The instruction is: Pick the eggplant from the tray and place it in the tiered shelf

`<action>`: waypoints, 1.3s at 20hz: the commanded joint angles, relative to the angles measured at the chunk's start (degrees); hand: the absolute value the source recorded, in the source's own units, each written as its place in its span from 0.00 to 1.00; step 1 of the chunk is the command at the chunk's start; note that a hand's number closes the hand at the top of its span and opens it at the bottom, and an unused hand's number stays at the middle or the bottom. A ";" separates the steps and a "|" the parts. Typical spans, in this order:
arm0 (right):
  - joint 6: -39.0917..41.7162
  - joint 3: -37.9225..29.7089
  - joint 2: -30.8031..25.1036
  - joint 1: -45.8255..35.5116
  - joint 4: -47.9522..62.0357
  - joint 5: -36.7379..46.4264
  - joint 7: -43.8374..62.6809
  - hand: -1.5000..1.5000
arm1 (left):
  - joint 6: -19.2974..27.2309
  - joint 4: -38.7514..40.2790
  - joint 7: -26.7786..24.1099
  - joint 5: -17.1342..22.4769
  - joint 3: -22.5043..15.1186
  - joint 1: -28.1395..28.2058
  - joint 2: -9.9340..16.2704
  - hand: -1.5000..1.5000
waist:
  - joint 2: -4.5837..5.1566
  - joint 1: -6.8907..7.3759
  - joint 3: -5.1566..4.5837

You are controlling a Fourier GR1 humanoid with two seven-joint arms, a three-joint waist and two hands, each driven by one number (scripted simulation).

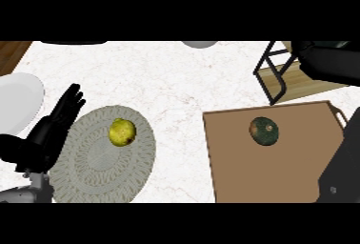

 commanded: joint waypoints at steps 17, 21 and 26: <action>-3.10 13.37 -29.47 -10.69 33.31 30.48 -31.86 1.00 | -1.73 1.75 -0.29 0.82 2.05 -1.79 1.04 0.50 | 0.09 -0.04 -0.13; -4.99 9.36 -27.95 -16.55 44.45 24.27 -39.97 1.00 | -0.77 1.99 -0.28 -0.65 0.49 -1.98 -0.50 0.50 | 0.28 0.38 -0.12; -1.32 11.46 -28.63 -19.39 51.40 25.08 -43.97 1.00 | 0.23 0.08 -0.51 -2.10 0.04 -0.18 -1.35 0.50 | 0.02 -0.13 -0.11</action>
